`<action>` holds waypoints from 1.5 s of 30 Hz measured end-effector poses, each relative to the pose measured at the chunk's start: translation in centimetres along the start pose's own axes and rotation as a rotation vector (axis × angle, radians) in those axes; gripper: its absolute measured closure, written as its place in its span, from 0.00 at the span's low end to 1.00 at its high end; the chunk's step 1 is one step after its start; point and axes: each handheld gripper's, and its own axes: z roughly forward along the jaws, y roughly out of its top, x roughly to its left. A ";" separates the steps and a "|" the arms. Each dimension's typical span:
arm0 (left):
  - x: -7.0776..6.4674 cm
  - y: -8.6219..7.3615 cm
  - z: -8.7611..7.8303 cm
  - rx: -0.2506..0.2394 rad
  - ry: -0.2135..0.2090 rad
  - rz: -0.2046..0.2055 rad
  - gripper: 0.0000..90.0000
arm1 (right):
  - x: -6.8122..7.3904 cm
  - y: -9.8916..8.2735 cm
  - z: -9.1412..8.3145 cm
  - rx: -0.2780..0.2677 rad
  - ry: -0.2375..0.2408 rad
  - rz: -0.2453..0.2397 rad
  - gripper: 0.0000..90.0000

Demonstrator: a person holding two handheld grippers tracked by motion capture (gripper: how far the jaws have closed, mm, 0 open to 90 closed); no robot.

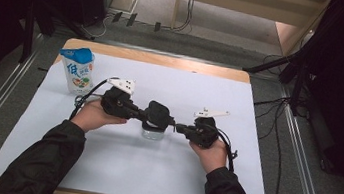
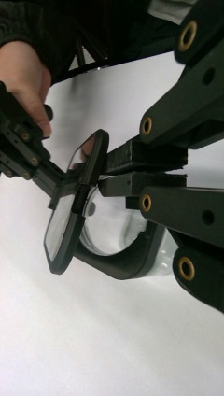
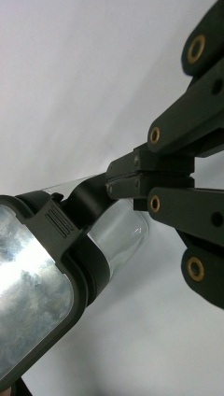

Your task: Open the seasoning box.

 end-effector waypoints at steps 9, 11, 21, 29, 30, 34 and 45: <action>-0.6 1.1 0.9 -0.006 0.002 -0.014 1.00 | 0.0 0.0 0.0 -0.006 -0.005 -0.001 1.00; -0.8 1.3 1.2 -0.005 0.000 -0.016 1.00 | 0.1 0.0 0.0 -0.006 -0.007 -0.001 1.00; -1.2 2.3 1.8 -0.006 0.009 -0.033 1.00 | 0.2 0.0 0.0 -0.033 -0.020 0.017 1.00; -1.7 3.2 2.4 0.000 0.016 -0.027 1.00 | 0.3 -0.1 0.1 -0.039 -0.030 0.018 1.00; -1.6 3.2 2.5 -0.001 0.013 -0.028 1.00 | 0.4 -0.1 0.1 -0.041 -0.031 0.020 1.00; -1.5 3.3 2.8 -0.002 0.009 -0.031 1.00 | 0.5 -0.2 0.1 -0.041 -0.035 0.019 1.00; -1.4 3.9 3.9 0.009 0.005 -0.035 1.00 | 0.9 -0.2 0.2 -0.039 -0.047 0.016 1.00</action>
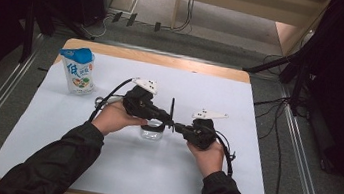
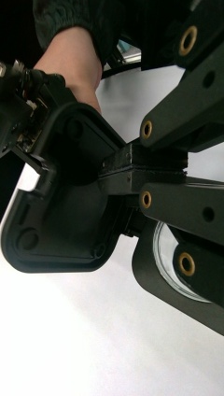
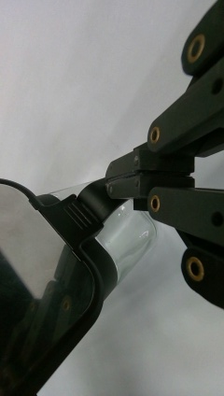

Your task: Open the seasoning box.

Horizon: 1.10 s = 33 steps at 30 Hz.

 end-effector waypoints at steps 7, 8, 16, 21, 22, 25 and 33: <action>0.2 0.1 0.6 0.007 0.005 0.001 1.00 | 0.0 -0.1 0.1 -0.007 -0.004 0.007 1.00; 0.2 0.1 0.7 0.010 0.006 -0.002 1.00 | 0.0 -0.1 0.1 -0.009 -0.008 0.002 1.00; 0.4 0.1 1.3 0.018 0.011 -0.004 1.00 | 0.1 0.0 0.1 -0.007 -0.013 0.008 1.00; 0.5 0.0 1.4 0.018 0.011 -0.006 1.00 | 0.2 0.0 0.2 -0.008 -0.020 0.004 1.00; 0.6 0.0 1.5 0.020 0.014 -0.011 1.00 | 0.2 0.0 0.2 -0.009 -0.020 0.005 1.00; 0.6 0.0 1.5 0.020 0.014 -0.015 1.00 | 0.2 0.0 0.2 -0.009 -0.022 0.004 1.00; 0.7 -0.1 1.5 0.022 0.019 -0.014 1.00 | 0.2 0.0 0.2 -0.008 -0.023 0.004 1.00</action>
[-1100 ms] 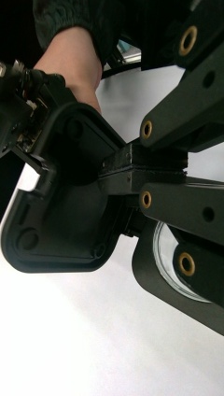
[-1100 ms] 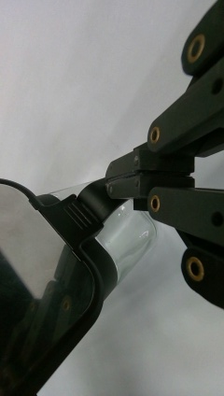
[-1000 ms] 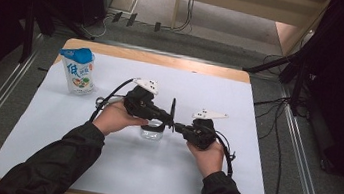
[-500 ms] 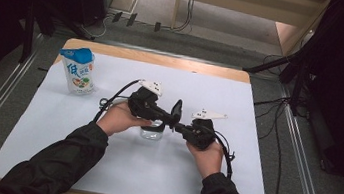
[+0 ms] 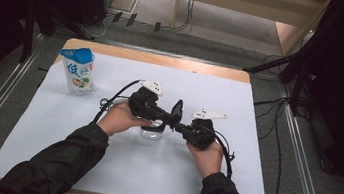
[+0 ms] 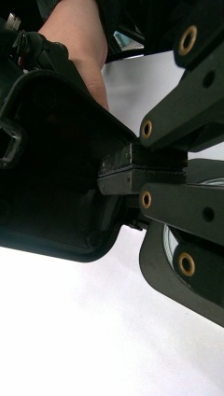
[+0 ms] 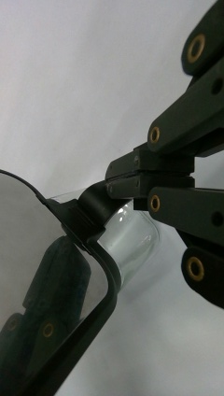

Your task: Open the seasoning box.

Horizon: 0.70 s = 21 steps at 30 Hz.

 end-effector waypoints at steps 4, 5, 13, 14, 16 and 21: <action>0.0 -0.1 -0.7 0.009 0.002 -0.002 0.95 | -0.1 0.1 -0.3 -0.011 0.011 -0.029 0.96; 0.1 -0.1 -1.0 0.008 0.003 -0.004 0.94 | -0.1 0.1 -0.5 -0.014 0.007 -0.040 0.96; 0.1 -0.5 -3.3 -0.011 0.052 0.011 0.64 | -0.4 -0.1 -1.1 -0.006 -0.002 -0.075 0.77; 0.1 -0.5 -3.6 -0.022 0.052 0.008 0.61 | -0.3 -0.2 -1.1 -0.004 -0.002 -0.086 0.75; 0.2 -0.6 -4.1 -0.034 0.062 0.000 0.56 | -0.3 -0.4 -1.3 -0.001 0.002 -0.116 0.72; 0.2 -0.9 -5.5 -0.045 0.060 -0.071 0.52 | -0.3 -0.7 -2.0 -0.015 0.024 -0.100 0.68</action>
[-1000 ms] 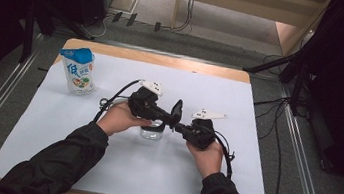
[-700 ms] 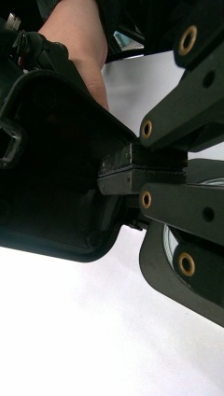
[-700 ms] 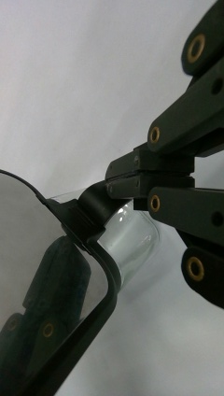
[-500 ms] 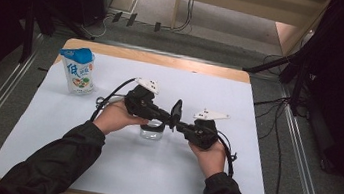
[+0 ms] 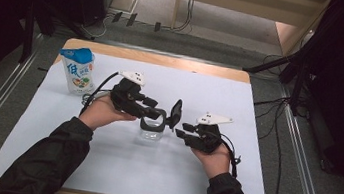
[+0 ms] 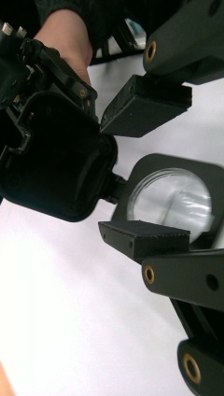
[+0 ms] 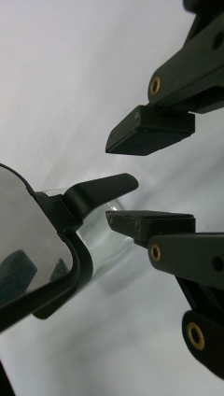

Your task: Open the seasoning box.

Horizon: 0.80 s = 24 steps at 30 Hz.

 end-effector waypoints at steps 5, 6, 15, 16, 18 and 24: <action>-0.1 -0.5 -1.5 -0.008 0.018 -0.016 0.48 | 0.0 -0.2 -1.0 -0.015 0.013 0.002 0.64; 0.1 -0.7 -1.9 -0.009 0.021 -0.028 0.48 | 0.0 -0.2 -1.1 -0.017 0.016 0.002 0.64; 1.0 -2.5 -4.7 -0.031 0.090 -0.073 0.47 | -0.1 -0.4 -1.7 0.005 0.032 -0.011 0.62; 1.0 -2.7 -5.0 -0.039 0.098 -0.081 0.47 | -0.2 -0.3 -1.8 0.007 0.035 -0.008 0.61; 1.1 -3.2 -6.0 -0.048 0.133 -0.091 0.45 | -0.5 -0.3 -1.8 0.009 0.038 0.003 0.61; 1.1 -4.1 -7.7 -0.054 0.180 -0.113 0.43 | -1.1 -0.1 -1.8 0.011 0.043 0.012 0.60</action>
